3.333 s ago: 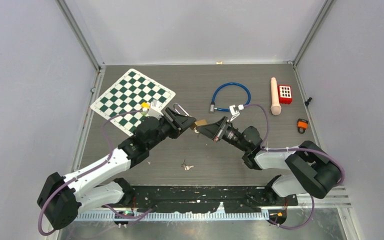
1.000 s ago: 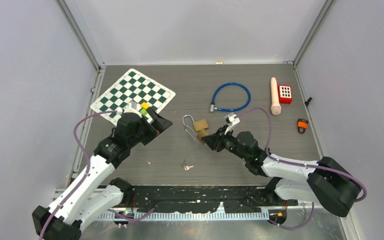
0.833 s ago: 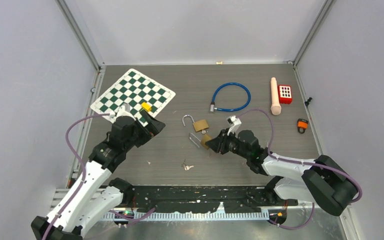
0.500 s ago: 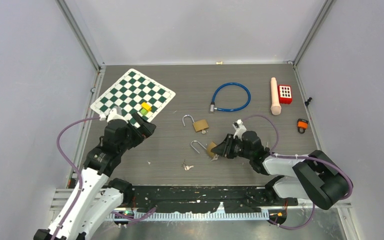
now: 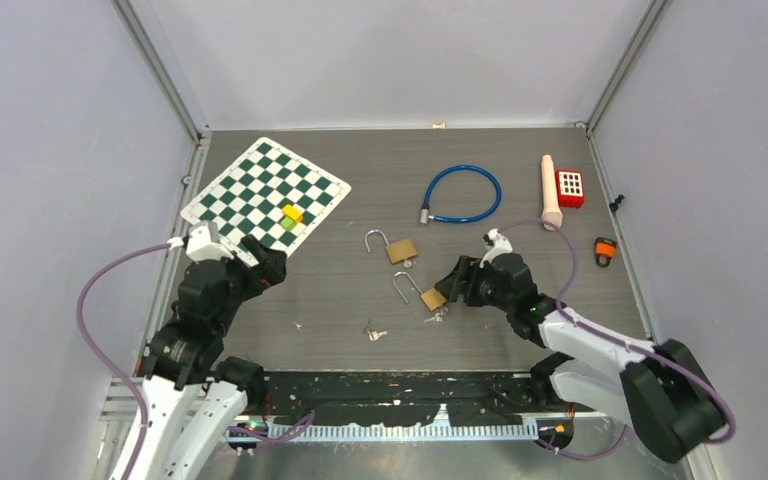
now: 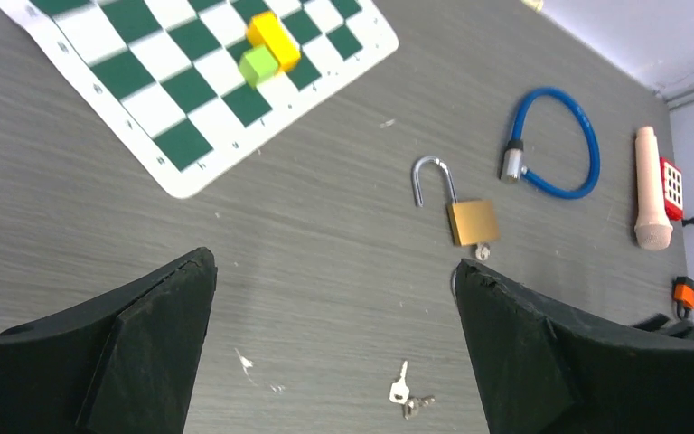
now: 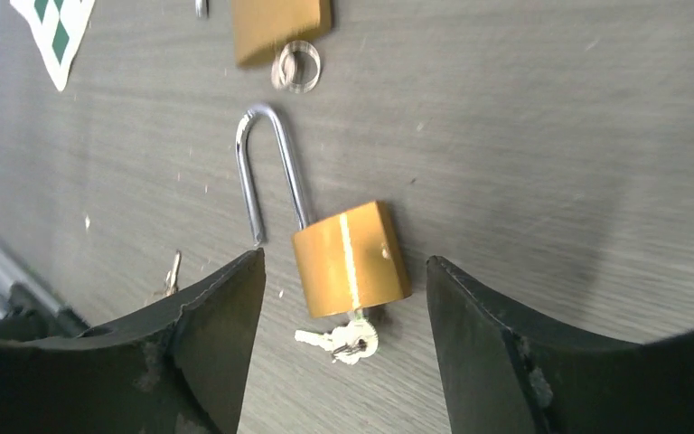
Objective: Unlock with the key
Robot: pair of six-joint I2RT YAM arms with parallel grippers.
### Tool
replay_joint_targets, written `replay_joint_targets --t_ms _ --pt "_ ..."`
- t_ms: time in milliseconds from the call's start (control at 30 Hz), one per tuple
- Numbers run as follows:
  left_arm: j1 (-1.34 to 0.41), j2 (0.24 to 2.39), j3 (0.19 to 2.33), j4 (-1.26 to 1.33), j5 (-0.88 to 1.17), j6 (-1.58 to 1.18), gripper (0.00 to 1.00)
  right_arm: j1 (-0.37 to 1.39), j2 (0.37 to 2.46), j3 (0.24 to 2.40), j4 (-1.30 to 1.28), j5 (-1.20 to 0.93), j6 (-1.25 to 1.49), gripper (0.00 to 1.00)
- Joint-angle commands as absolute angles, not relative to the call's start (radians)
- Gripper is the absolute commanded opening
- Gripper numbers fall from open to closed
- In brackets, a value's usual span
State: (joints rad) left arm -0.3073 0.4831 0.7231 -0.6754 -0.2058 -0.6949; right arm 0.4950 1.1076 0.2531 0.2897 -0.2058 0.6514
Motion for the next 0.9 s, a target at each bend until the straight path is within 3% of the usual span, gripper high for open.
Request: replay_joint_targets --t_ms 0,200,267,400,567,867 --pt "-0.302 0.381 0.763 -0.672 -0.300 -0.555 1.00 0.491 0.914 0.345 0.027 0.073 0.520 0.74" --pt "-0.302 0.201 0.761 -0.677 -0.387 -0.419 1.00 0.491 0.543 0.424 -0.225 0.378 0.446 0.88" --pt "-0.302 0.137 0.755 -0.672 -0.403 -0.365 1.00 0.491 0.426 0.461 -0.291 0.464 0.406 0.99" --pt "-0.302 -0.002 0.707 -0.622 -0.430 -0.305 1.00 0.491 0.233 0.538 -0.388 0.606 0.306 0.96" --pt "-0.302 -0.141 0.656 -0.567 -0.441 -0.294 1.00 0.491 0.141 0.640 -0.500 0.694 0.283 0.95" --pt "-0.303 -0.179 0.615 -0.543 -0.427 -0.310 1.00 0.491 -0.020 0.683 -0.557 0.806 0.176 0.96"
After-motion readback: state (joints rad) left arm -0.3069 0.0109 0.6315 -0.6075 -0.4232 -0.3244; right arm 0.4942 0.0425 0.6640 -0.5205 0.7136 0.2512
